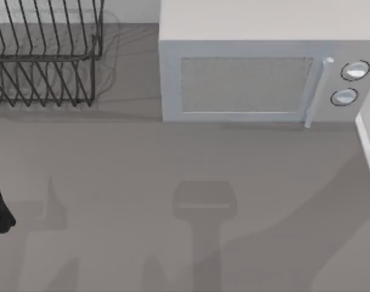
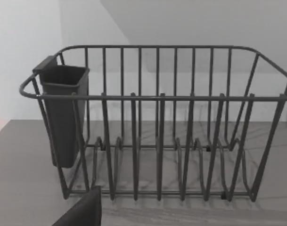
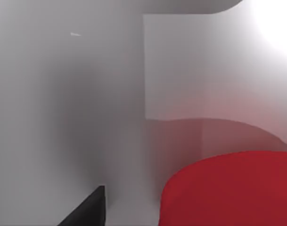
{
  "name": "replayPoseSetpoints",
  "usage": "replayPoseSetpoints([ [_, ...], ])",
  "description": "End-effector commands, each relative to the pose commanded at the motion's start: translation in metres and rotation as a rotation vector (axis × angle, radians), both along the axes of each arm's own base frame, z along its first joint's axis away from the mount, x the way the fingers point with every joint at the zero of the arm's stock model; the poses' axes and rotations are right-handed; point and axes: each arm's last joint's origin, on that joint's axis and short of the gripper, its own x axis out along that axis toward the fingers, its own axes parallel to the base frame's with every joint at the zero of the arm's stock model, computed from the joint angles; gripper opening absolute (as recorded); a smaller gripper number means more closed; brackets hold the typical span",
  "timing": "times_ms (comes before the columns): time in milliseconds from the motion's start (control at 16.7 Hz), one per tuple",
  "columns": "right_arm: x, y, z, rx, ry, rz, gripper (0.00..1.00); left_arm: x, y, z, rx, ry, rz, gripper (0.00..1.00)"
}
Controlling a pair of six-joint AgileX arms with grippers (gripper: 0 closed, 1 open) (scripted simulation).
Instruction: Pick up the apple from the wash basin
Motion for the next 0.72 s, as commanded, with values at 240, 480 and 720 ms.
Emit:
replayPoseSetpoints([
  [240,0.0,0.0,0.0,0.0,0.0,0.0,0.7,0.0,0.0,0.0,0.0,0.0,0.0,1.0],
  [480,0.0,0.0,0.0,0.0,0.0,0.0,0.4,0.0,0.0,0.0,0.0,0.0,0.0,1.0],
  [720,0.0,0.0,0.0,0.0,0.0,0.0,0.1,0.0,0.0,0.0,0.0,0.0,0.0,1.0],
])
